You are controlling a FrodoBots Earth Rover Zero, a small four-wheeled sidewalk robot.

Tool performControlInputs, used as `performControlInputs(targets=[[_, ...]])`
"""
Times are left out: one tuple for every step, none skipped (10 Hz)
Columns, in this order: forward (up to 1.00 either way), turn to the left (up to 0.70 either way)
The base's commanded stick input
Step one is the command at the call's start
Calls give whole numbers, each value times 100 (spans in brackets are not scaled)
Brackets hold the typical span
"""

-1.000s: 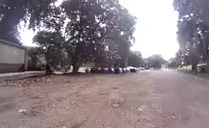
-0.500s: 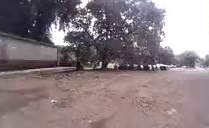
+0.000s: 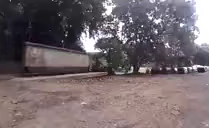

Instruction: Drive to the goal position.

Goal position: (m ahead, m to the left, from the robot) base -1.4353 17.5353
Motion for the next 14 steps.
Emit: performControlInputs(targets=[[70,0],[70,0],[70,0],[70,0],[70,23],[70,35],[47,46],[0,70],[0,70],[0,70],[0,70],[0,70],[0,70],[0,70]])
